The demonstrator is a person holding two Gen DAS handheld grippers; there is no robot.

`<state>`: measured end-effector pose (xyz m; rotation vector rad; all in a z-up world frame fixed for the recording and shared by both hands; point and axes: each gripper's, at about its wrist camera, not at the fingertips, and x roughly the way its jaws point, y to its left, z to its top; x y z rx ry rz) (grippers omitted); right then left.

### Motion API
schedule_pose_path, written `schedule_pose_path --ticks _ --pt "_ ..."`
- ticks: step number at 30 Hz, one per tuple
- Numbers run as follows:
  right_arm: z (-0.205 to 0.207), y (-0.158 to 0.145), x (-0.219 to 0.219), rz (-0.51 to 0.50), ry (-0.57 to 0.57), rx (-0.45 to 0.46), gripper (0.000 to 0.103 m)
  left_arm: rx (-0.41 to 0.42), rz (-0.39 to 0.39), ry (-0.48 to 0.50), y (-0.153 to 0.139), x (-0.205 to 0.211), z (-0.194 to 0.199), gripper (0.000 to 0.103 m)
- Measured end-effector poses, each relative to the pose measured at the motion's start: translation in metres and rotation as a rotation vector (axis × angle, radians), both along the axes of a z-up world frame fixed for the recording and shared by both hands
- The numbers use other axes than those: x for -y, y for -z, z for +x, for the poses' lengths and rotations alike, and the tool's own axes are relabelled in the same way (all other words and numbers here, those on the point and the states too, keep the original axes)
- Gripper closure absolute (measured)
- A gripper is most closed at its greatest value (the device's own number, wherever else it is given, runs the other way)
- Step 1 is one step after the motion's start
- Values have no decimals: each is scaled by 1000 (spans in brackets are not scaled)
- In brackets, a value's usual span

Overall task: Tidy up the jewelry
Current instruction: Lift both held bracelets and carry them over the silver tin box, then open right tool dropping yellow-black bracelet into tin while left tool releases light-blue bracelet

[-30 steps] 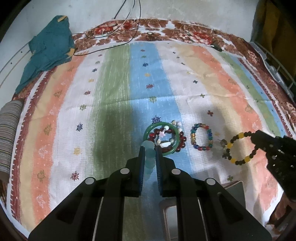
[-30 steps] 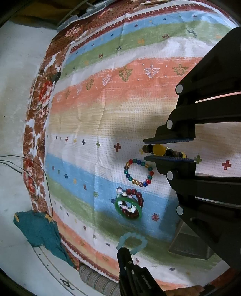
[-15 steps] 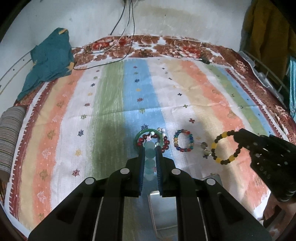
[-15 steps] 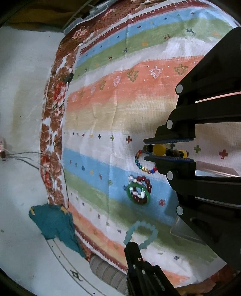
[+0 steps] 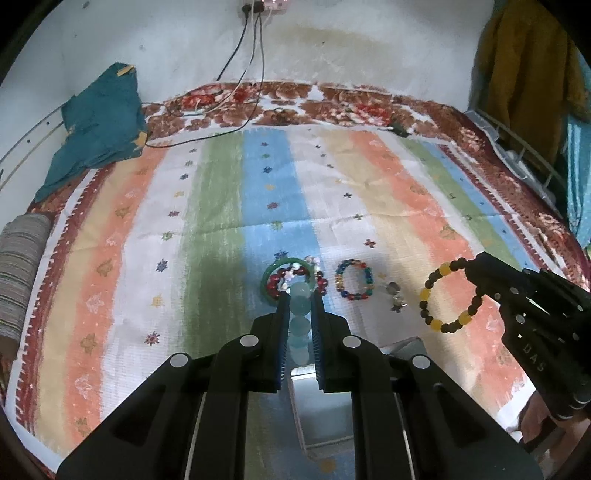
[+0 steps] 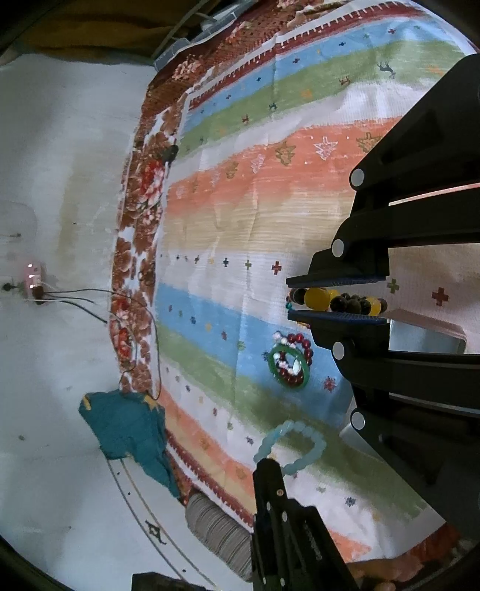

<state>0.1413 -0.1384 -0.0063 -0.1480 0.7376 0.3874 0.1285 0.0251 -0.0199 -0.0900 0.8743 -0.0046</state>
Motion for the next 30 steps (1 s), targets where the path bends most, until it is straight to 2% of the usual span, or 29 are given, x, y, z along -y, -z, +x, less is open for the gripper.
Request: schedule_pose_path --ticks 21,30 --pt "-39 -2 -5 42 -77 -12 90 31 4 75 -8 25 -36 92" --pt "-44 3 -5 54 -98 -55 90 -1 -12 84 -3 28 -42 92"
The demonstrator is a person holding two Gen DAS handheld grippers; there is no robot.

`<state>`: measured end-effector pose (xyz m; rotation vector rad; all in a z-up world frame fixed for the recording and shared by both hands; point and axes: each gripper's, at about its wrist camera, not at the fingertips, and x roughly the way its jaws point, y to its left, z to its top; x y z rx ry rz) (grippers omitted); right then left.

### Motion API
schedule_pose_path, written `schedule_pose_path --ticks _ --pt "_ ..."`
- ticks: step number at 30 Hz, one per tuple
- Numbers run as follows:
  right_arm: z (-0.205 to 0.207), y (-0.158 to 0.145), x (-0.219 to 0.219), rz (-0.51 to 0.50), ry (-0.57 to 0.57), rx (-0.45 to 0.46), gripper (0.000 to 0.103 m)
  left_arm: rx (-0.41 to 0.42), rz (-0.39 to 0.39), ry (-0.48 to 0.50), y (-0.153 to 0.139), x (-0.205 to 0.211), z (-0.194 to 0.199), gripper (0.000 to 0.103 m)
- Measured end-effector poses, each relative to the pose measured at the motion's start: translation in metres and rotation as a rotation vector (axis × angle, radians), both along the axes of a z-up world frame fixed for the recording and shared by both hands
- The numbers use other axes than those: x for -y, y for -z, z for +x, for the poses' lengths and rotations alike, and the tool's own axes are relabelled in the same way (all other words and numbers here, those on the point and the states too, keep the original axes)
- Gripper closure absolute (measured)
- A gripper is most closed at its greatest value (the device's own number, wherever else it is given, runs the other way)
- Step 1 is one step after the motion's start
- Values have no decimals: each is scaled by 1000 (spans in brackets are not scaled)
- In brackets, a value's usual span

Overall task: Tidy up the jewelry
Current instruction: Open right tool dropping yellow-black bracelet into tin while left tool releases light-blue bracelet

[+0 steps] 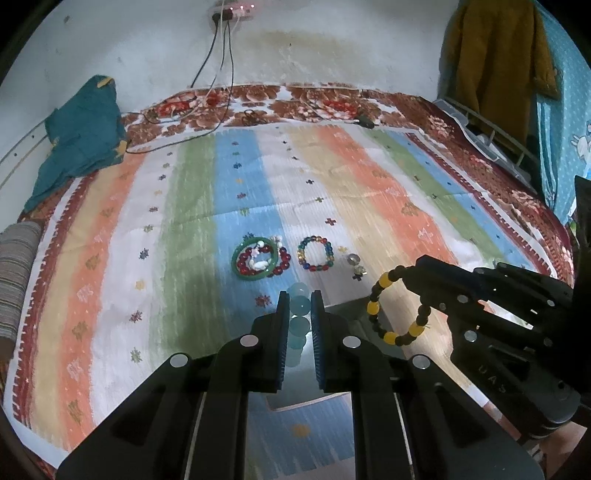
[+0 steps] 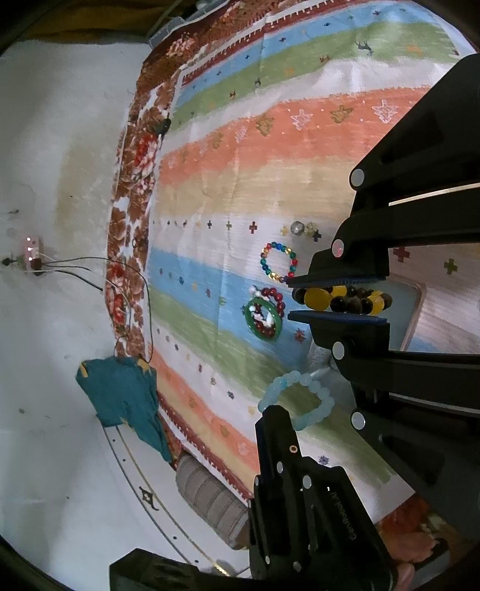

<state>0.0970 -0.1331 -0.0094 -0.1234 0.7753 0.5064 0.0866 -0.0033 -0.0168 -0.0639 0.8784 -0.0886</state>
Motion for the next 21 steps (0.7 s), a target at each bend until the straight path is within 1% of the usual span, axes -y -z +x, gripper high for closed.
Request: schedule_pose_path --ticks 2,3,4,5,6,7,9,10,11,12,13,17,19,21 --pt "1 0 3 1 13 1 90 3 2 -17 -1 -2 0 87" --pt "2 0 5 -3 26 0 90 7 14 -32 -2 -4 0 83" --pt "5 0 6 -6 37 -3 89 8 20 -44 -2 -7 1 82" --pt "6 1 8 -7 47 -9 87 4 21 -52 -2 -8 1 80" --pt "8 3 11 -6 58 -21 81 -4 16 -60 -1 -10 2 75" --pt "11 6 14 -3 71 -40 78 -10 12 -66 0 -12 3 73" --pt "14 9 17 -3 84 -58 76 -16 14 -77 1 -14 5 73" --pt "16 10 18 -4 93 -63 76 -17 16 -80 2 -15 5 72" --pt "16 10 19 -5 98 -66 72 -18 17 -82 2 -16 6 70" --pt "17 11 20 -4 102 -68 68 -18 16 -87 2 -17 6 65" --pt "17 11 21 -3 106 -71 66 -18 15 -90 2 -18 7 62" --pt "21 14 23 -10 127 -80 61 -24 15 -109 3 -24 9 57" --pt "24 15 26 -11 139 -87 59 -30 7 -119 4 -28 11 53" --pt "26 16 28 -11 152 -94 56 -36 5 -130 6 -31 14 52"
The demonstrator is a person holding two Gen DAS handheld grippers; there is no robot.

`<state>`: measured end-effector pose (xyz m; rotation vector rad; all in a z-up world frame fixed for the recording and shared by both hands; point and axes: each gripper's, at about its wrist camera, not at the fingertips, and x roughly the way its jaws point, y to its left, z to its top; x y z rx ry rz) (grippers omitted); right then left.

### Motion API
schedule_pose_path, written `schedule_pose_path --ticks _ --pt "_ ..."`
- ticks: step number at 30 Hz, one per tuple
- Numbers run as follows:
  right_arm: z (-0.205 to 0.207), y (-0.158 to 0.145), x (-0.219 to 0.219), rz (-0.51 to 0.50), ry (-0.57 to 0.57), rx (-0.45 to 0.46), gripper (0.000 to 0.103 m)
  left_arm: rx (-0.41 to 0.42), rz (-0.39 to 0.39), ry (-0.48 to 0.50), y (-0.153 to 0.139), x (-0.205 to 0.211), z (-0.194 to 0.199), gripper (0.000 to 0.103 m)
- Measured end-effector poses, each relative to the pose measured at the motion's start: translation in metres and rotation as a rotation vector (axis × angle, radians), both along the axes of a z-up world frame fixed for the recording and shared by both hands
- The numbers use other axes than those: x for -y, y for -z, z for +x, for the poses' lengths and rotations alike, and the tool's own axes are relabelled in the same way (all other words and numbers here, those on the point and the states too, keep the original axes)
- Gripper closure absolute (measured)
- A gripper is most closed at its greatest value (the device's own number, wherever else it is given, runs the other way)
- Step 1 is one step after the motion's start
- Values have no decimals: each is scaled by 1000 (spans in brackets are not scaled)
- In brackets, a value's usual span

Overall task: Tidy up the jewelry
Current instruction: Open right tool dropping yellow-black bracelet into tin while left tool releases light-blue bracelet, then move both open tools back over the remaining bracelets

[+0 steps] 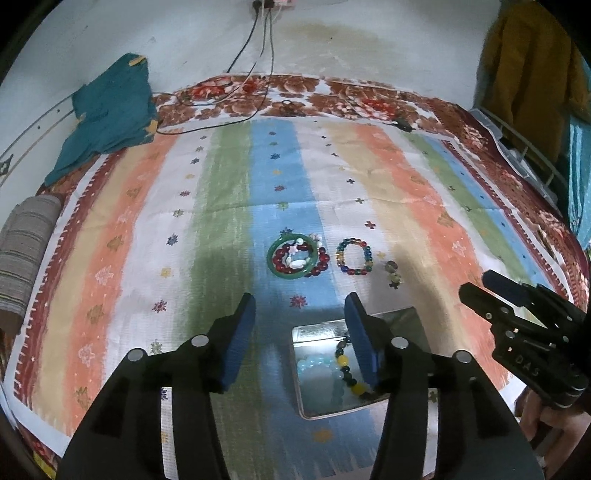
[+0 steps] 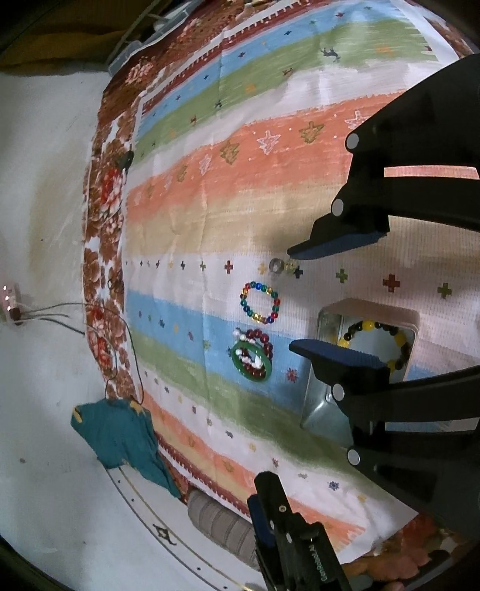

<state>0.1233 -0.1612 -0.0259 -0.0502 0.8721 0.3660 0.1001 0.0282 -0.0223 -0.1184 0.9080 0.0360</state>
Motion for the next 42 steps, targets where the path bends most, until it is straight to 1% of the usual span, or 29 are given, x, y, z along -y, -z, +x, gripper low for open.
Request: schedule_pose_path --ticks 2,4,6,10,14,17,23,32,38,42 --pt "2 0 2 2 8 -2 54 -6 1 -10 1 -3 2 49" --pt "3 0 2 5 11 -5 50 -12 2 -15 3 -5 3 45" --pt "4 0 3 4 16 -5 47 -16 1 -20 3 -6 5 44" --pt "8 3 3 -4 22 -14 44 -23 1 -24 6 -8 8 38" --pt "14 4 2 0 23 -19 38 -33 8 -33 8 -10 13 36" --pt "17 3 2 2 25 -20 33 -43 9 -41 11 -13 17 31" --pt "24 5 0 -4 32 -29 30 -65 1 -53 17 -19 27 29" --pt "34 9 -4 -14 35 -28 29 -81 48 -50 25 -19 41 29" --pt "47 21 -2 -11 52 -53 29 -41 54 -69 20 -21 45 29" --pt "50 23 -1 0 56 -64 29 -52 54 -65 23 -21 52 29"
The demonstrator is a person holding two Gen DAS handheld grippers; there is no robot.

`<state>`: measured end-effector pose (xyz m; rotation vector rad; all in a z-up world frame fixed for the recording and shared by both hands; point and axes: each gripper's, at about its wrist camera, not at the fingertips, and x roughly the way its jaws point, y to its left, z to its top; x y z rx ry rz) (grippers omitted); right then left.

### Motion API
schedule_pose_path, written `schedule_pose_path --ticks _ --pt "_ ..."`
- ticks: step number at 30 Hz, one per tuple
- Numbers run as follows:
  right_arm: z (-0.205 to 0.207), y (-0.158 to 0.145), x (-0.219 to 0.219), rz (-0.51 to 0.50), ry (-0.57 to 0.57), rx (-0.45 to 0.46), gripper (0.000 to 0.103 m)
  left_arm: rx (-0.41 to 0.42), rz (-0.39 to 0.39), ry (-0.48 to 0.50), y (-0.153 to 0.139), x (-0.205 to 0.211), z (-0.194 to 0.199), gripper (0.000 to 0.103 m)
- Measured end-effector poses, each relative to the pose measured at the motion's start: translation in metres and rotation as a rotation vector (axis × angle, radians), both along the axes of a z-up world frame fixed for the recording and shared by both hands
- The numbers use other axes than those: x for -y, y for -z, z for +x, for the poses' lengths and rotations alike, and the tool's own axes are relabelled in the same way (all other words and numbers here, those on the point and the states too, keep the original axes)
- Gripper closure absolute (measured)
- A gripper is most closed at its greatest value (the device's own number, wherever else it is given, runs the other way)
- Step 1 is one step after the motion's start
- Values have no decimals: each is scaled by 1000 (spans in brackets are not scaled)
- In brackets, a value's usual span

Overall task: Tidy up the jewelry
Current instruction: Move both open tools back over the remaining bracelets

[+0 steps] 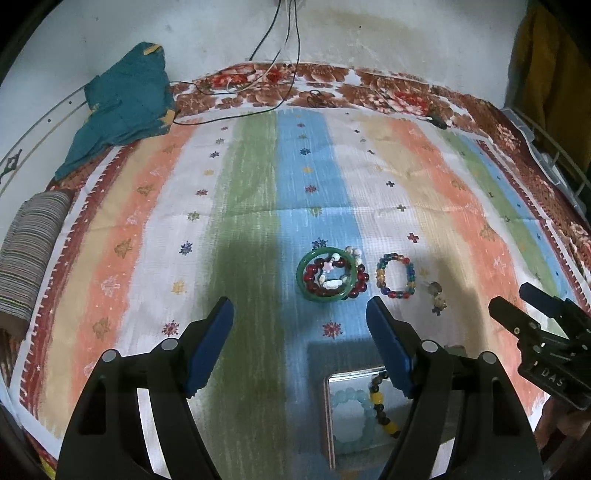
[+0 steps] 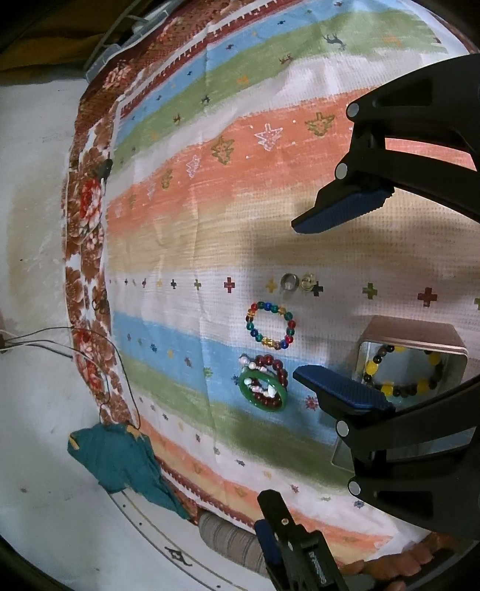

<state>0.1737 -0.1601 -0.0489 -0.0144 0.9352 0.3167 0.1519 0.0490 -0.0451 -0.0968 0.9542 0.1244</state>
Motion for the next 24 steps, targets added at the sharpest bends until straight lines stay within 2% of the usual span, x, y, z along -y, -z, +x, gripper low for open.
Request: schedule_pose_path --ticks 4,12,15,24 --pt "0 -3 -2 -5 -5 13 29 -8 14 -1 3 1 5 29" --pt "12 2 -6 -1 -32 -23 29 -17 21 -1 7 2 12 29" --pt "14 3 -9 -7 -36 -23 25 -25 28 1 11 2 18 29" --pt "28 7 -15 -34 -40 -22 25 -58 24 -4 25 -1 34 29"
